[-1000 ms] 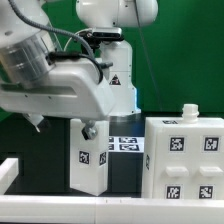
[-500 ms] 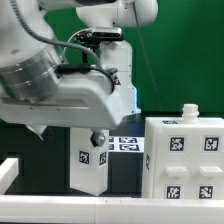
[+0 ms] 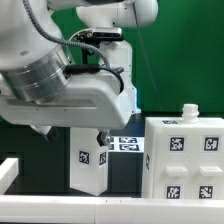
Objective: Assemble cabinet
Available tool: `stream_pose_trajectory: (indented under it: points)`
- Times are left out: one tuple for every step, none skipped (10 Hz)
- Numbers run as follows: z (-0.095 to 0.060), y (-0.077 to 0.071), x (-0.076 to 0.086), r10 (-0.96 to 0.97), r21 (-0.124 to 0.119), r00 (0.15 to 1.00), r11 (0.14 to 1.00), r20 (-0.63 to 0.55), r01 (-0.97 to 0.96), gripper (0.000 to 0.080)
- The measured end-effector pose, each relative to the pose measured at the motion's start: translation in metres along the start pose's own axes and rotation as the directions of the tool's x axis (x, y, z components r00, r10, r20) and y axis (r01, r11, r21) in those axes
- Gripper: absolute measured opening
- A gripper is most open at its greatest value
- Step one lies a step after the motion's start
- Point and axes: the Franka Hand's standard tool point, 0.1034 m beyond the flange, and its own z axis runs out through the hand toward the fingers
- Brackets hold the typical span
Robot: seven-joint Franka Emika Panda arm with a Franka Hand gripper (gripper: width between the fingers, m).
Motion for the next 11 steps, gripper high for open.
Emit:
stream_pose_trajectory:
  points:
    - [0.005, 0.009, -0.001, 0.020, 0.002, 0.999, 1.000, 0.036, -0.021, 0.0797]
    - [0.010, 0.015, -0.009, 0.055, -0.002, 0.993, 0.998, 0.105, -0.055, 0.0797]
    - [0.016, 0.023, -0.019, 0.099, -0.021, 0.968, 0.995, 0.231, -0.097, 0.0797]
    - [0.019, 0.030, -0.019, 0.125, -0.036, 0.931, 0.992, 0.343, -0.120, 0.0797]
    - [0.020, 0.031, -0.021, 0.110, -0.043, 0.918, 0.994, 0.381, -0.101, 0.0797]
    - [0.021, 0.030, -0.026, 0.103, -0.041, 0.916, 0.995, 0.387, -0.095, 0.0797]
    - [0.022, 0.030, -0.028, 0.101, -0.039, 0.926, 0.995, 0.365, -0.093, 0.0797]
    - [0.022, 0.028, -0.035, 0.096, -0.030, 0.931, 0.995, 0.353, -0.091, 0.0797]
    - [0.024, 0.025, -0.039, 0.102, -0.027, 0.931, 0.995, 0.350, -0.099, 0.0797]
    - [0.025, 0.024, -0.039, 0.109, -0.029, 0.931, 0.994, 0.349, -0.105, 0.0797]
    - [0.026, 0.023, -0.038, 0.109, -0.029, 0.931, 0.994, 0.350, -0.105, 0.0797]
